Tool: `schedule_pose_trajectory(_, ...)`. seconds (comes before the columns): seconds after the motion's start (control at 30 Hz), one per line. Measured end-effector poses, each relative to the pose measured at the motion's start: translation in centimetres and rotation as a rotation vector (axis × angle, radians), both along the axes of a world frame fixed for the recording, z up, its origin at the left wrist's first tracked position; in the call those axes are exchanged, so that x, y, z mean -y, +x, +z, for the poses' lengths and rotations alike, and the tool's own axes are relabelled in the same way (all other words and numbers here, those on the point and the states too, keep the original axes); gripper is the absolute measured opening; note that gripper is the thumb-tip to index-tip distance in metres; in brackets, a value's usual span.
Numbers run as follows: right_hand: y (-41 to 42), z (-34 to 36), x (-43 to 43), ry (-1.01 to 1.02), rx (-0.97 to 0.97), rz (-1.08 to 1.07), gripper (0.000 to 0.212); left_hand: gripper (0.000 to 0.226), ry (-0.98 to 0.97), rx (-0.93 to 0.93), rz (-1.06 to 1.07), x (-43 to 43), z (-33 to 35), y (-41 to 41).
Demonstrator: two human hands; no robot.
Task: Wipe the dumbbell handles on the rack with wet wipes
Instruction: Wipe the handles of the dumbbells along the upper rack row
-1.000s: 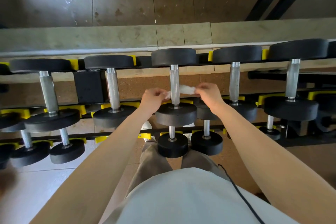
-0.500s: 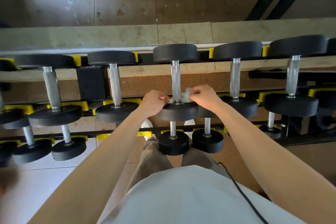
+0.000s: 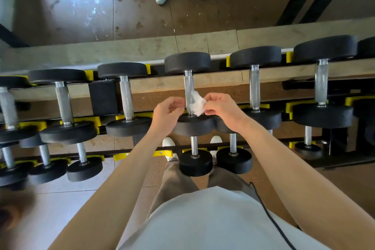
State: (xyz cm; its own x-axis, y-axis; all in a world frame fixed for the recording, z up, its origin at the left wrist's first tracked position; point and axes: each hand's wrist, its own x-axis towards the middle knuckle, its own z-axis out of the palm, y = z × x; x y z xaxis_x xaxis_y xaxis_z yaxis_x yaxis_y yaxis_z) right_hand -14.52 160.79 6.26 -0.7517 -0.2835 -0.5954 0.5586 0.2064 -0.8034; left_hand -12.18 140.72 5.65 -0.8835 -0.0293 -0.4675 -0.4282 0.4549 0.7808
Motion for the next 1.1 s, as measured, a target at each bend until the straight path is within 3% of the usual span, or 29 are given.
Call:
schedule_pose_trajectory(0.13, 0.8, 1.0, -2.8, -0.08, 0.0, -0.035, 0.015, 0.041, 0.058, -0.151, 0.036, -1.9, 2.2, 1.3)
schedule_pose_trajectory(0.27, 1.6, 1.5, -4.6, -0.145, -0.009, -0.024, 0.005, 0.056, 0.043, -0.237, -0.177, -4.9, 3.1, 2.2)
schedule_pose_trajectory(0.33, 2.3, 1.8, -5.1, -0.152, -0.023, 0.0, 0.006, 0.048, -0.005, -0.256, -0.214, -6.8, 3.5, 2.8)
schedule_pose_trajectory(0.53, 4.6, 1.9, -7.1, -0.047, -0.084, -0.056, 0.018, 0.011, -0.033, -0.168, -0.064, -9.5, 2.9, 3.5)
schedule_pose_trajectory(0.63, 6.1, 1.8, -8.4, 0.052, -0.097, -0.086, 0.037, 0.014, 0.139, -0.08, 0.015, -10.7, 2.4, 3.2)
schedule_pose_trajectory(0.73, 6.5, 2.2, -9.8, 0.042, -0.103, -0.101, 0.052, 0.016, 0.443, 0.003, 0.068, -12.8, 2.7, 2.2)
schedule_pose_trajectory(0.87, 5.5, 2.8, -11.9, 0.088, -0.129, -0.156, 0.04, 0.014, 0.631, 0.053, 0.203, -15.3, 2.9, 0.7)
schedule_pose_trajectory(0.97, 3.5, 2.3, -13.8, 0.128, -0.157, -0.243, 0.02, 0.021, 0.6, 0.045, 0.236, -16.6, 2.2, -0.7)
schedule_pose_trajectory(1.1, 0.5, 1.2, -15.5, 0.149, -0.091, -0.37, 0.014, 0.016, 0.319, 0.002, 0.151, -18.4, -0.3, -2.2)
